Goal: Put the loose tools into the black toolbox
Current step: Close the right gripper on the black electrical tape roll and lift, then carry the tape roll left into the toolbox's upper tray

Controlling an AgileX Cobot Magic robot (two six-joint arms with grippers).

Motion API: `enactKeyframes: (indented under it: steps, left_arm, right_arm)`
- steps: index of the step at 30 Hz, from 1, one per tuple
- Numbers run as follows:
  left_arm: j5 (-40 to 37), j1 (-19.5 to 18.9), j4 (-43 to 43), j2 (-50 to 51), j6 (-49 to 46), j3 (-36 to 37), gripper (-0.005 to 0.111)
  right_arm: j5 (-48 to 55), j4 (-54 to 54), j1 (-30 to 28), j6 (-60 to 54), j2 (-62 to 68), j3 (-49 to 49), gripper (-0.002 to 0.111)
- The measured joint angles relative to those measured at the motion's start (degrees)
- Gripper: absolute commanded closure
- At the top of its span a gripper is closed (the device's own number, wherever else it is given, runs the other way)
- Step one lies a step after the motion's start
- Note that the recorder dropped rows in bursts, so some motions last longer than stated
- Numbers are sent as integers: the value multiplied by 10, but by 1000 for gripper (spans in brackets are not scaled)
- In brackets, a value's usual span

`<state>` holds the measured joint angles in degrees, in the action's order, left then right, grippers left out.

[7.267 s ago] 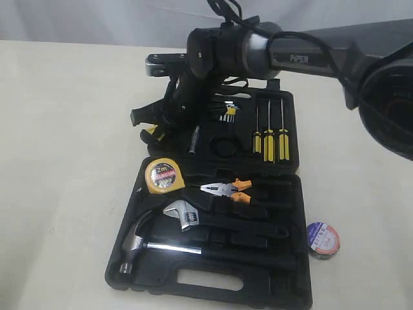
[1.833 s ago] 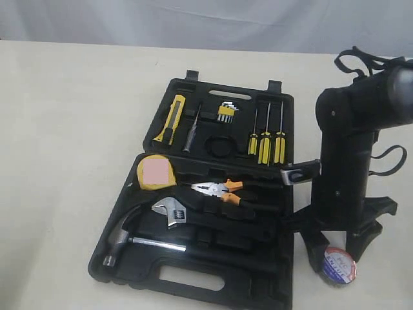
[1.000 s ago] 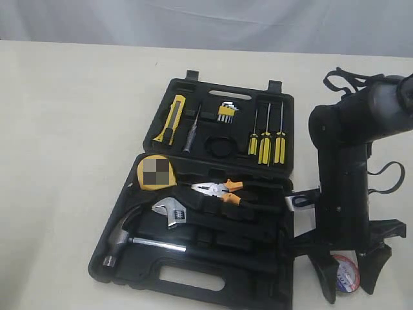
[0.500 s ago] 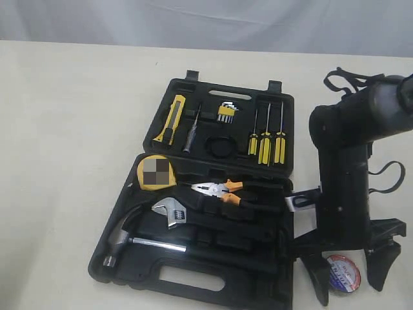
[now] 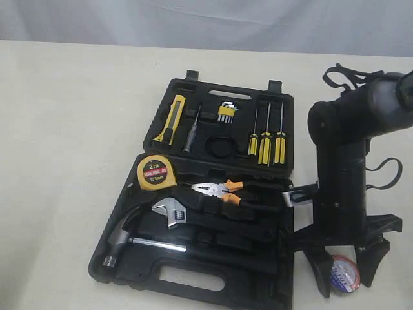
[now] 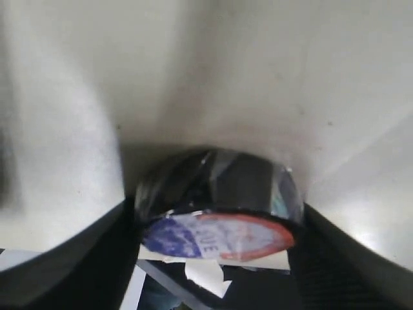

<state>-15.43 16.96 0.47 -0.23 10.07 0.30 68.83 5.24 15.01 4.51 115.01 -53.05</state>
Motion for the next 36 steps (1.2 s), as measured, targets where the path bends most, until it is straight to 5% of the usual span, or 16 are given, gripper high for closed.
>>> enactKeyframes:
  steps: [4, 10, 36]
  left_arm:
    - [0, 0, 0, 0, 0, 0, 107]
    - [0, 0, 0, 0, 0, 0, 107]
    - [0, 0, 0, 0, 0, 0, 107]
  right_arm:
    - [0, 0, 0, 0, 0, -5, 57]
    - [-1, -6, 0, 0, 0, -6, 107]
    - [-152, -59, 1, 15, -136, -130, 108]
